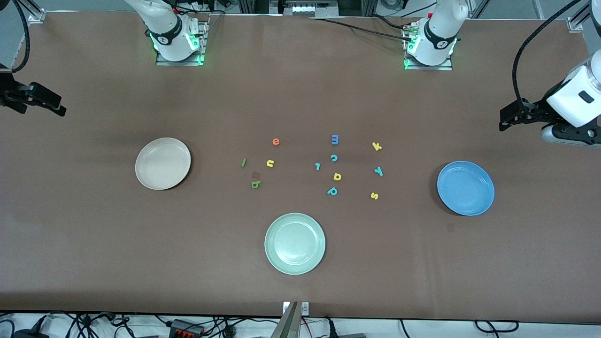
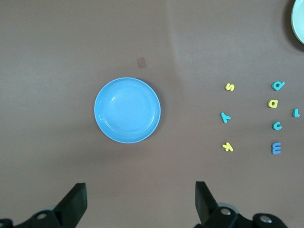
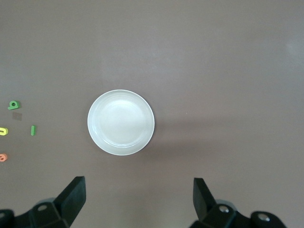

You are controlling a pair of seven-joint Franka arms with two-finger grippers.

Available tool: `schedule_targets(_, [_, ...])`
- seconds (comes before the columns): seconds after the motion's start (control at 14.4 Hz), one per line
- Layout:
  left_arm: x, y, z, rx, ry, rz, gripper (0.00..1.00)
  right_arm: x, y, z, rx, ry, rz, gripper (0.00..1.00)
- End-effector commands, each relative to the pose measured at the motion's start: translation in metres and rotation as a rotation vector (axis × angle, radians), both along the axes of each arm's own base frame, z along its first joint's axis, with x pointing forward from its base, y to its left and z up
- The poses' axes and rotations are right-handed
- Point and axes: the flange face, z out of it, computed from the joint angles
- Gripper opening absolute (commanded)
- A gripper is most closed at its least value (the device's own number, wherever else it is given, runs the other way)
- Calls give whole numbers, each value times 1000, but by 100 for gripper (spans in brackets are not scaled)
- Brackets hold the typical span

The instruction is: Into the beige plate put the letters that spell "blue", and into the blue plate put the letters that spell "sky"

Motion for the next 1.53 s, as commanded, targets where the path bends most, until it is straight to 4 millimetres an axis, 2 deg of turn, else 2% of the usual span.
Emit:
schedule_targets(0.0, [3, 1, 6, -24, 4, -16, 100, -8, -3, 2, -7, -1, -6, 100])
schedule_targets(0.28, [3, 2, 6, -24, 3, -2, 100, -7, -6, -2, -4, 15, -2, 100])
schedule_targets(0.76, [2, 1, 5, -18, 7, -7, 100, 8, 4, -33, 8, 79, 18, 100])
schedule_targets(1.04, [-1, 2, 1, -22, 41, 1, 100, 7, 10, -32, 8, 85, 28, 100])
schedule_targets(1.25, [-1, 1, 2, -23, 40, -4, 100, 8, 11, -40, 8, 102, 35, 100])
schedule_targets(1.32, [-1, 1, 1, -23, 43, -7, 100, 8, 18, -49, 11, 123, 45, 100])
schedule_targets(1.46, [-1, 1, 1, -24, 43, -5, 100, 14, 45, -75, 15, 172, 92, 100])
